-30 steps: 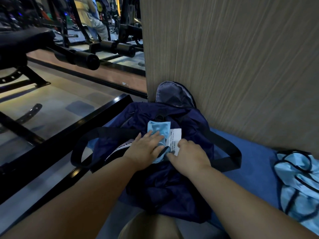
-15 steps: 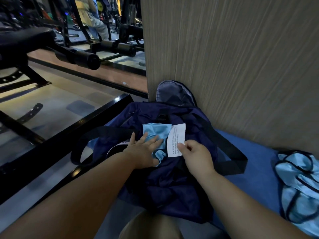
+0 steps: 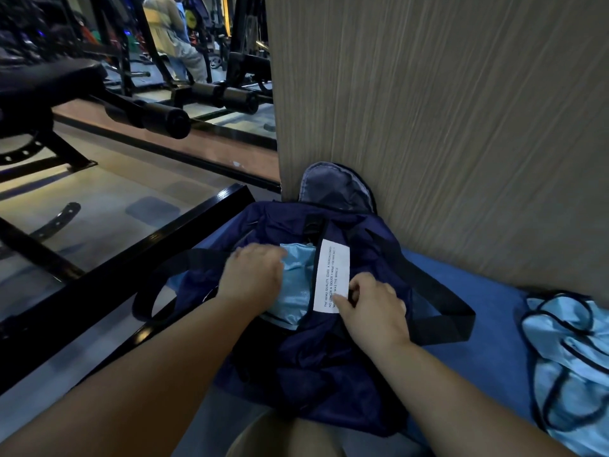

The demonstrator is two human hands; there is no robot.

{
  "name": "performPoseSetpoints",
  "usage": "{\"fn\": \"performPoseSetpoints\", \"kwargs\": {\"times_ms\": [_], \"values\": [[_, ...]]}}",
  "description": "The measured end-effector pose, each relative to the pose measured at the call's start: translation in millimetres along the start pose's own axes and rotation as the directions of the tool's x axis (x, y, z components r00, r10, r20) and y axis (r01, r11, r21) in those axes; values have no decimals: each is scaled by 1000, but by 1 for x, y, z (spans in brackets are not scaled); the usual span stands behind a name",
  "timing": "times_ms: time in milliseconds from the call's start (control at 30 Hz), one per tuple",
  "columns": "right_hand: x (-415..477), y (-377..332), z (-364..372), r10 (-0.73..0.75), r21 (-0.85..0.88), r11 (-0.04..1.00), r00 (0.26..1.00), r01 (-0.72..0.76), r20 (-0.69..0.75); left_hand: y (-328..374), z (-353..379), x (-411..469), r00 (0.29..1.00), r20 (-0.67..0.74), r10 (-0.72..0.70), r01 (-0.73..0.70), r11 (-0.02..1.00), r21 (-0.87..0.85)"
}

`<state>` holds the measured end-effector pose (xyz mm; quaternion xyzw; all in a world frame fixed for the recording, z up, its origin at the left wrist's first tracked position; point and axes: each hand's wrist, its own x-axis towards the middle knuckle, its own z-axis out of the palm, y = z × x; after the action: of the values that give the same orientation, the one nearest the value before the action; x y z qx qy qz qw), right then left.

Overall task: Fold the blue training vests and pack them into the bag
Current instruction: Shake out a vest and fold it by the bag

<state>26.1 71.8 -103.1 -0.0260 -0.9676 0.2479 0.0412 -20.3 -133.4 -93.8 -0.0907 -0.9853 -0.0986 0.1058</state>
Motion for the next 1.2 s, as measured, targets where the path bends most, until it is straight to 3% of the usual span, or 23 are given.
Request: {"fn": "performPoseSetpoints", "kwargs": {"times_ms": [67,167,300,433,533,700,833,1067,1133,1200], "values": [[-2,-3,3,-108,4,994,994,108,-21,-12,-4,2,991,-39,-130,132,990,53],[-1,-9,8,-292,-117,944,947,307,132,-29,-7,3,954,169,-248,234,967,98],[4,-10,19,-279,-219,900,884,377,374,-42,-5,0,953,176,-246,241,969,50],[13,-13,20,-253,-256,882,856,396,452,-44,2,-3,978,163,-130,112,987,115],[16,-15,21,-242,-269,875,845,402,477,-43,4,-1,987,78,-142,136,987,88],[17,-19,24,-299,-327,823,843,465,447,-40,3,10,953,-36,-301,294,947,-130],[22,-28,25,-419,-325,738,779,591,466,-35,1,10,897,-122,-424,348,849,-397],[35,-37,26,-306,-291,796,768,531,563,-30,-24,10,721,-246,-647,312,621,-719],[38,-44,25,-309,-299,796,778,526,547,-26,-26,10,725,-242,-645,289,604,-743],[38,-48,25,-314,-295,802,786,520,533,-24,-21,8,790,-236,-566,278,674,-685]]}}
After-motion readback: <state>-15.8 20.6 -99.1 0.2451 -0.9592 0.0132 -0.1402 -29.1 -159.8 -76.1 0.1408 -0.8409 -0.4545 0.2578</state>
